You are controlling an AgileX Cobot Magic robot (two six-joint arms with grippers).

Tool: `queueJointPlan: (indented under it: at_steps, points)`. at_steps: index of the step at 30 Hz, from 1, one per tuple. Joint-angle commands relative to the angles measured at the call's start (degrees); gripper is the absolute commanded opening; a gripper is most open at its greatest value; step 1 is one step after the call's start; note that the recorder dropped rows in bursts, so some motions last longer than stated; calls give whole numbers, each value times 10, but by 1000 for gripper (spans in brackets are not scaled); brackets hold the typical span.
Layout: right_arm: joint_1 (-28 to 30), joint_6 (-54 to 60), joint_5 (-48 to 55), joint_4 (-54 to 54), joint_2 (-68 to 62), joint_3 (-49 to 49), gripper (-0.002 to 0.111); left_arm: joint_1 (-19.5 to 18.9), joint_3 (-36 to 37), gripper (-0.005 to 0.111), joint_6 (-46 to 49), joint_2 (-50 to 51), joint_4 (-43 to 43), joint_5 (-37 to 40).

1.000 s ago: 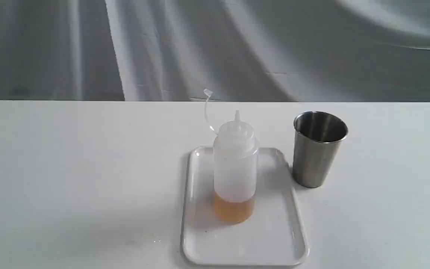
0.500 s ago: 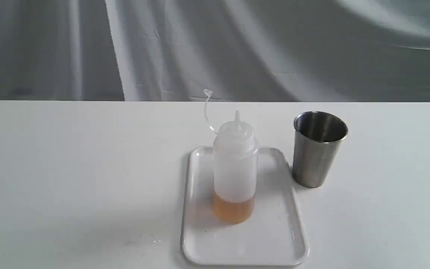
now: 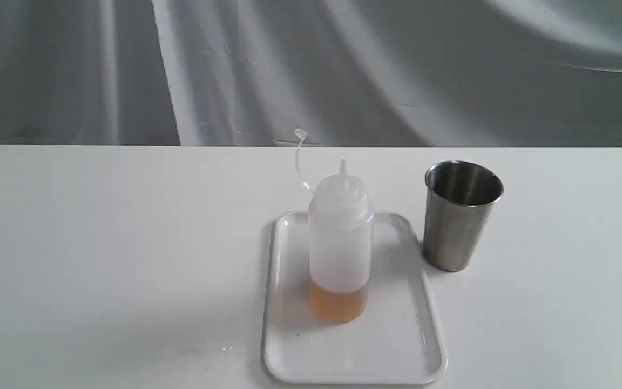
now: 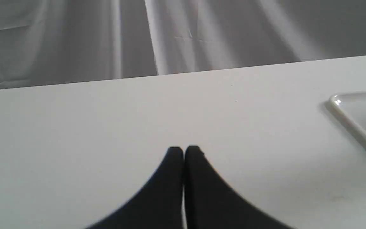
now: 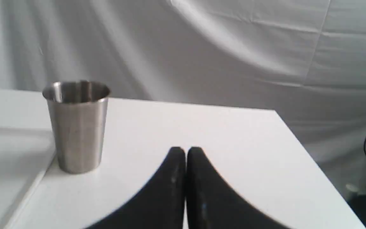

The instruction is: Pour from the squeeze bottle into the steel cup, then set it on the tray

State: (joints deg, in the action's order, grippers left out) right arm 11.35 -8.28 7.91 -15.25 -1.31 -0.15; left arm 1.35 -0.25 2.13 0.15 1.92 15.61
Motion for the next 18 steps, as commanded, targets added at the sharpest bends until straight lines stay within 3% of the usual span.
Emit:
queueJointPlan:
  at_steps: [1, 5, 18]
  points:
    - [1, 1, 60, -2, 3, 2, 0, -1, 3, 0, -3, -1, 0, -4]
    - [1, 1, 118, -2, 3, 2, 0, -1, 3, 0, -2, -1, 0, -4]
    - [1, 1, 118, -2, 3, 2, 0, -1, 3, 0, -3, -1, 0, -4]
